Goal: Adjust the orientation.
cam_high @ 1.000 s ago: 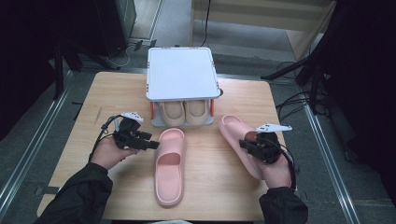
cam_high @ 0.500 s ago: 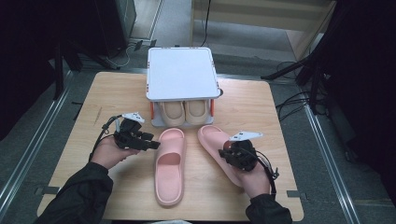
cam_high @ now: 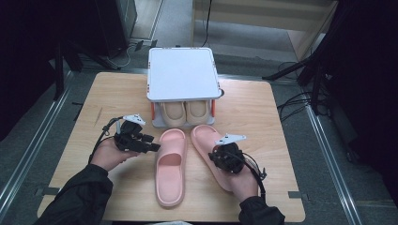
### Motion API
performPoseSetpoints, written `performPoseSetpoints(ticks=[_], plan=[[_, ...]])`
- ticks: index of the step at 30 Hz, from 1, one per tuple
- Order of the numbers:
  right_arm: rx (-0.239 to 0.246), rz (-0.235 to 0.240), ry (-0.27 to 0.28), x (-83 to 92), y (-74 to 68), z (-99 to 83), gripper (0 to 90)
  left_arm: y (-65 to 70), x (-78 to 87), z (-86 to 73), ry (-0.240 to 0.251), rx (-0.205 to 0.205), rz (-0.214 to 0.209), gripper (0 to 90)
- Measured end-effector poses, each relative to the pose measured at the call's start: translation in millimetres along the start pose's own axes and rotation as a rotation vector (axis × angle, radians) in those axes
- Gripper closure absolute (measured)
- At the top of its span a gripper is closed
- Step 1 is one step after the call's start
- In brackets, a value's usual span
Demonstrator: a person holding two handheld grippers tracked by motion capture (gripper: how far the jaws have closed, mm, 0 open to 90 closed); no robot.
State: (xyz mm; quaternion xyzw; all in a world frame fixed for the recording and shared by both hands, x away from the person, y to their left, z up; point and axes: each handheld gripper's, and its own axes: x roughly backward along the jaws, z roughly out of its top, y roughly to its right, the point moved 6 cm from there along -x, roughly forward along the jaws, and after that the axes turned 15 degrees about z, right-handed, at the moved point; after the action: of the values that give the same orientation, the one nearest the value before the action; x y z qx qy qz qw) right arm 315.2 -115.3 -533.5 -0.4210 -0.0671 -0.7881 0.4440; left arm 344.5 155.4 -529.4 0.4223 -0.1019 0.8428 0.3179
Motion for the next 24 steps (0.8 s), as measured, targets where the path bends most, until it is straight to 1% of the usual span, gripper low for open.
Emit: performPoseSetpoints(ticks=[5, 7, 8, 9, 10, 12, 15, 16, 18, 19, 20, 21, 23, 24], plan=[[0.011, -0.011, -0.012, -7.4, -5.4, -0.4, 84.6, 0.6, -0.3, -1.0, 0.0, -0.001, 0.0, 45.8], [0.005, -0.004, -0.015, -10.6, -7.0, -0.6, 84.1, 0.8, -0.4, -1.5, 0.004, -0.008, 0.002, 45.9], [0.013, 0.002, -0.018, -12.4, -7.9, -0.7, 83.9, 1.0, -0.2, -1.9, 0.002, -0.008, 0.002, 46.0], [0.009, 0.004, -0.02, -14.0, -9.4, -0.8, 83.8, 1.1, -0.2, -2.3, 0.002, -0.009, 0.003, 45.9], [0.018, 0.005, -0.019, -15.2, -10.1, -0.4, 83.6, 1.4, -0.1, -2.9, 0.0, -0.007, 0.002, 45.9], [0.018, 0.015, -0.015, -17.0, -11.6, 1.0, 83.0, 1.4, -0.1, -4.1, 0.001, -0.012, 0.005, 45.7], [0.008, 0.032, -0.006, -18.7, -11.3, 2.4, 81.9, 1.7, 1.0, -5.4, 0.0, -0.007, 0.003, 45.9], [0.011, 0.036, -0.006, -18.8, -10.6, 2.8, 80.9, 1.8, 1.2, -5.7, 0.004, -0.008, 0.001, 46.0], [0.0, 0.054, 0.006, -16.8, -10.3, 4.4, 74.0, 1.2, 2.2, -6.9, 0.005, -0.011, 0.007, 46.0], [0.003, 0.059, 0.019, -13.9, -10.2, 6.1, 71.3, 0.8, 2.5, -7.3, 0.007, -0.013, 0.009, 46.0], [0.007, 0.061, 0.024, -11.2, -10.3, 7.0, 70.9, -0.3, 3.2, -8.1, 0.006, -0.018, 0.008, 46.0], [0.01, 0.063, 0.043, -6.8, -10.6, 8.3, 69.7, -1.1, 3.8, -8.6, 0.007, -0.009, 0.013, 46.0], [0.022, 0.073, 0.061, 3.7, -9.6, 9.4, 69.9, -2.8, 4.9, -9.5, 0.013, 0.0, 0.016, 46.1], [0.019, 0.083, 0.074, 9.5, -9.1, 9.6, 70.5, -4.2, 5.6, -10.4, 0.013, -0.001, 0.02, 46.4]])
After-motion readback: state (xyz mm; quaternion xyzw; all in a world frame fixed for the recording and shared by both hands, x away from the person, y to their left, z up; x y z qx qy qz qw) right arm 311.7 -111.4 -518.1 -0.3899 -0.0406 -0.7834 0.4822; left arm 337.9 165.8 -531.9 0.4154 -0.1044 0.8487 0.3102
